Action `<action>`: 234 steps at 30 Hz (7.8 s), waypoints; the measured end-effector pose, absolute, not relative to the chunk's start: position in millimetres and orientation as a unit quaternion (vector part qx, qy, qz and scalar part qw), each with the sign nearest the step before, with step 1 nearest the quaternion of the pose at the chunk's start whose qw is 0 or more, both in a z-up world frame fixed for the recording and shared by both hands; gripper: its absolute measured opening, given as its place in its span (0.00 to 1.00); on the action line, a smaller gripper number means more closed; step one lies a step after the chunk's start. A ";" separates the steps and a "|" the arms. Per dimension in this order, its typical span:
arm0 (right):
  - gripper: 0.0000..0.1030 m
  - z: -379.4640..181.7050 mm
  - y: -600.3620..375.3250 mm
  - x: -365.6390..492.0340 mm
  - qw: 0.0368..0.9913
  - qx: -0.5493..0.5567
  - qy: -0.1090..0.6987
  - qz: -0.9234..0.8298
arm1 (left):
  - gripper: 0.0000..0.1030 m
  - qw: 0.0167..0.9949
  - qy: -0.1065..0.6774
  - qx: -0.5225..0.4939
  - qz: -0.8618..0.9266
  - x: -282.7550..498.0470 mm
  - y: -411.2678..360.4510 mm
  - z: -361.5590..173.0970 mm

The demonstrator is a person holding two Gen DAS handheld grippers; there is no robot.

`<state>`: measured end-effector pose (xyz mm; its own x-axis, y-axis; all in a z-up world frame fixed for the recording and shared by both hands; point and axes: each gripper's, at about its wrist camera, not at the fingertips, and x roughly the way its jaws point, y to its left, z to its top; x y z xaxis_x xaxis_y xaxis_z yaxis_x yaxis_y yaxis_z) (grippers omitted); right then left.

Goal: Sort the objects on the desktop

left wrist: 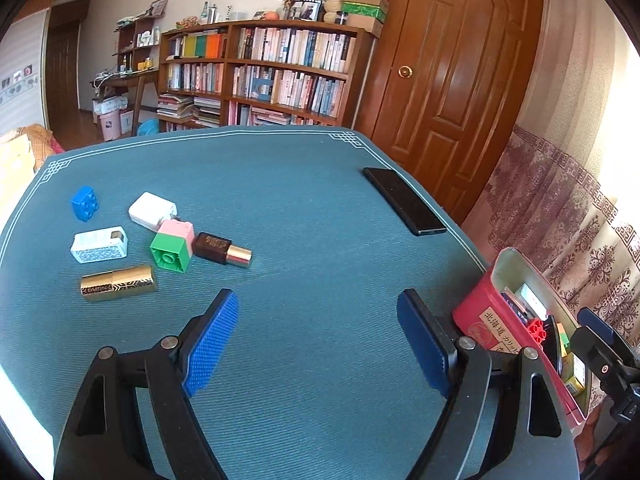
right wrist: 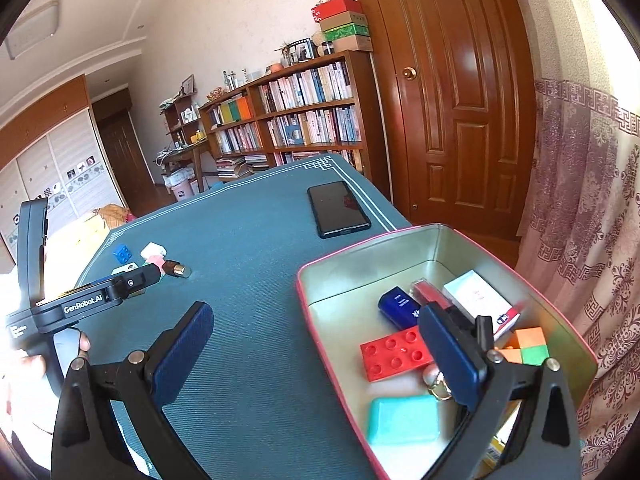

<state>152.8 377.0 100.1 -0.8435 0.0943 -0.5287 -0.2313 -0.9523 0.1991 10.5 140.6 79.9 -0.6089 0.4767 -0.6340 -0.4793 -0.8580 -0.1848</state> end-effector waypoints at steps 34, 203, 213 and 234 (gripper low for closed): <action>1.00 71.8 298.8 67.0 -0.021 -0.308 0.093 0.947 | 0.82 0.091 -0.052 -0.382 0.918 -98.6 14.4 41.8; 0.22 59.6 255.7 23.0 -0.069 -0.347 0.082 0.932 | 0.24 0.233 0.005 -0.377 0.896 -14.1 68.4 48.5; 0.22 88.1 306.8 88.7 -0.021 -0.311 0.088 0.946 | 0.24 0.278 0.022 -0.366 0.888 20.9 105.9 60.5; 0.22 81.3 367.8 175.7 -0.012 -0.313 0.110 0.943 | 0.24 0.361 0.058 -0.371 0.854 65.8 202.3 69.3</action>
<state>175.7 367.8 81.3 -0.8033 -0.0907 -0.5887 -0.0471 -0.9756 0.2145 65.8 202.3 69.3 -0.4643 0.5735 -0.6750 -0.6592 -0.7327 -0.1691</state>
